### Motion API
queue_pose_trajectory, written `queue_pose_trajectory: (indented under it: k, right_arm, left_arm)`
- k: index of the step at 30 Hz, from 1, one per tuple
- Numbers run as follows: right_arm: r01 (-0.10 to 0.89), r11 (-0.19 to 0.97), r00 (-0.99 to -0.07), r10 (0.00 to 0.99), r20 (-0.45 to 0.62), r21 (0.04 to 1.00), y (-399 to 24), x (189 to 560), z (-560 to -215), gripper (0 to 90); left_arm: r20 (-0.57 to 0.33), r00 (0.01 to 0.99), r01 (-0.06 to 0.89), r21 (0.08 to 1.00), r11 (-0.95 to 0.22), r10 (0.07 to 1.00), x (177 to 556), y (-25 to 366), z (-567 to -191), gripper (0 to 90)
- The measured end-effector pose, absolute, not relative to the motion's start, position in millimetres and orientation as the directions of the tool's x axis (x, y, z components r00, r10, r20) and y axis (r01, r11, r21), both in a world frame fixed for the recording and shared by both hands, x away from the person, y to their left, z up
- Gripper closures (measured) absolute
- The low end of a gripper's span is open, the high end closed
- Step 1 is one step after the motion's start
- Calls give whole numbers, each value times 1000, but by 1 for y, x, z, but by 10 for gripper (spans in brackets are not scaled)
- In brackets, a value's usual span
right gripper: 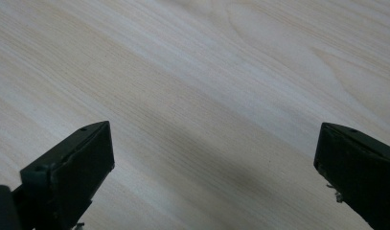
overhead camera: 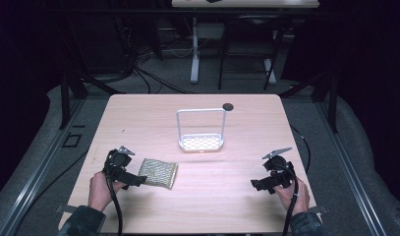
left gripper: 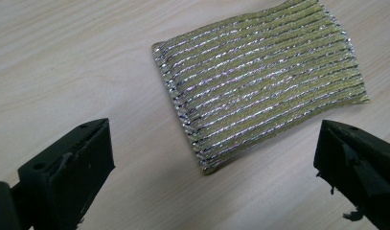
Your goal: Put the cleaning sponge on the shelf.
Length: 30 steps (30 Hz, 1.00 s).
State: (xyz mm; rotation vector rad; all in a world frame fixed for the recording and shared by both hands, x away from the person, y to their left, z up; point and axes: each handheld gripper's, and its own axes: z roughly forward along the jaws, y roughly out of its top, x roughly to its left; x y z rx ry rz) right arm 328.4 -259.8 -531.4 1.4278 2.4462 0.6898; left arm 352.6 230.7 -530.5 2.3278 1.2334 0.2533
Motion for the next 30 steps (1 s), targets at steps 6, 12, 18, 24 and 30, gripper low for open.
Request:
queue_pose_trajectory:
  k: [6, 12, 18, 24, 30]
  right_arm:
    - [755, 423, -507, 861, 36, 501, -257, 330, -532, 0]
    - [757, 408, -496, 867, 42, 511, -260, 329, -532, 0]
    - [755, 419, -504, 863, 37, 504, -258, 329, -532, 0]
    - [757, 421, -505, 862, 39, 499, -258, 330, -533, 0]
    - [758, 419, -505, 862, 43, 499, -258, 329, -534, 0]
  left_arm:
    - [-71, 592, 718, 499, -485, 803, 356, 216, -532, 0]
    - [-69, 600, 718, 485, -499, 797, 359, 205, -535, 0]
    - [-72, 598, 727, 468, -503, 798, 365, 196, -540, 0]
    - [-76, 599, 740, 432, -516, 797, 372, 186, -547, 6]
    - [-71, 595, 747, 416, -519, 800, 373, 186, -551, 136]
